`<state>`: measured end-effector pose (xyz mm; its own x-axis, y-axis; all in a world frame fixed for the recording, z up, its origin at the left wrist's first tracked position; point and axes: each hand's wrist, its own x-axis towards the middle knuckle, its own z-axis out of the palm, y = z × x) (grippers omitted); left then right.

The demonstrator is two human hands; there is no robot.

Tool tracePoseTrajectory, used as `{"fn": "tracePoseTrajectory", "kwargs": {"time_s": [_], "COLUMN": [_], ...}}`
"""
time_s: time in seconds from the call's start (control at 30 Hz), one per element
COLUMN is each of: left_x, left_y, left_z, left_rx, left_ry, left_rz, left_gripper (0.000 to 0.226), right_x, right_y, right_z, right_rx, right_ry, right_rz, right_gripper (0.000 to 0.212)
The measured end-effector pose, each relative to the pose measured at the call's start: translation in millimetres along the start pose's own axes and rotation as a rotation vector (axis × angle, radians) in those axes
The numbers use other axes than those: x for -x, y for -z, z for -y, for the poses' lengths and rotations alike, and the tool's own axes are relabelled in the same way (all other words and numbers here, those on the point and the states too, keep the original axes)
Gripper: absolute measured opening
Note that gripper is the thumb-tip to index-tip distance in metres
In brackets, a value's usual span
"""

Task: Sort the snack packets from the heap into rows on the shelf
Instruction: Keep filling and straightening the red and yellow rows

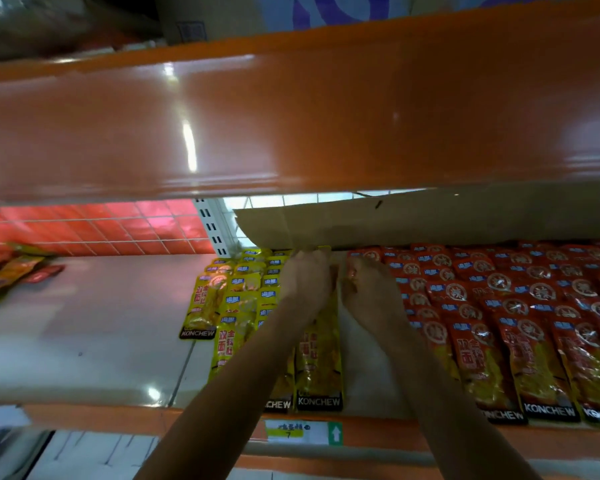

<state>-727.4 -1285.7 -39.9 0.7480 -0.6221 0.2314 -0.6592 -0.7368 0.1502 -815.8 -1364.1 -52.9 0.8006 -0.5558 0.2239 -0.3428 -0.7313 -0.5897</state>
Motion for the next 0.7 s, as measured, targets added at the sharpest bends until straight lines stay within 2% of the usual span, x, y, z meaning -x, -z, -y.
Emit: {"fn": "tracePoseTrajectory", "kwargs": {"time_s": [0.1,0.27,0.4,0.6,0.7], "left_x": [8.2,23.7,39.4,60.5,68.6], "left_y": [7.9,18.6,30.2,44.7,48.9], "left_z": [32.4,101.4,171.1,290.0,344.8], "left_rx": [-0.005,0.001,-0.01,-0.047,-0.059], "left_ry": [0.028,0.068,0.183,0.364,0.466], "left_rz": [-0.009,-0.045,-0.052,-0.067,-0.061], "left_gripper": [0.032,0.032,0.038,0.051,0.057], "right_x": [-4.6,-4.8,-6.5,-7.6,-7.6], "right_y": [-16.5,-56.4,-102.4,-180.3,-215.2], "right_z": [29.4,85.4,143.3,237.6,277.9], "right_rx": [-0.01,0.001,-0.004,0.015,0.011], "right_ry": [0.06,0.153,0.213,0.326,0.369], "right_rz": [0.058,0.084,0.145,0.246,0.279], "right_gripper": [0.041,0.04,0.039,0.054,0.055]}}
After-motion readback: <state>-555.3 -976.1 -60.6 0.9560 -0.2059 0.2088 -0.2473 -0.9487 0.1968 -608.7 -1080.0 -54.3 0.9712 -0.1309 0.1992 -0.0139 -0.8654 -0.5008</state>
